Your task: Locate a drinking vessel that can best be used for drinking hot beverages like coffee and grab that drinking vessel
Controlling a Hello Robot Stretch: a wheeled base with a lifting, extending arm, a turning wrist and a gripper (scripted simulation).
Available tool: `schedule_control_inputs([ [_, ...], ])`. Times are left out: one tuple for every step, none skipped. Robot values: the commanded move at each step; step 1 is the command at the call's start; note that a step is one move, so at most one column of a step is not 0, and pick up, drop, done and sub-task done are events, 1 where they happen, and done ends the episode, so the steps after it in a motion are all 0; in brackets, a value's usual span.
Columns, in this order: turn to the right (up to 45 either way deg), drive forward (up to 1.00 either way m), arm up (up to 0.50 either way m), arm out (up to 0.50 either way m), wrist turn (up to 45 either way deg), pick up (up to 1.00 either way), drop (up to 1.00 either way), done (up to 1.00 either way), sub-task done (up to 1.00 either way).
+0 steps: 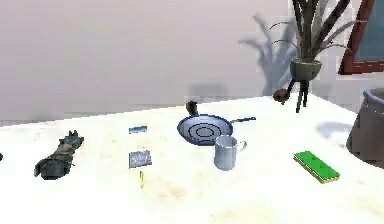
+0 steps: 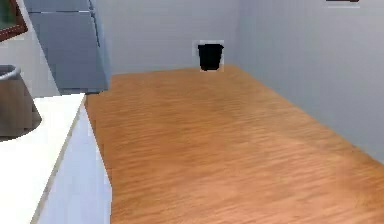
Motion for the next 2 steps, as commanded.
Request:
schedule_control_inputs([
  [-45.0,0.00,0.00,0.00,0.0,0.00,0.00,0.00,0.00],
  [-30.0,0.00,0.00,0.00,0.0,0.00,0.00,0.00,0.00],
])
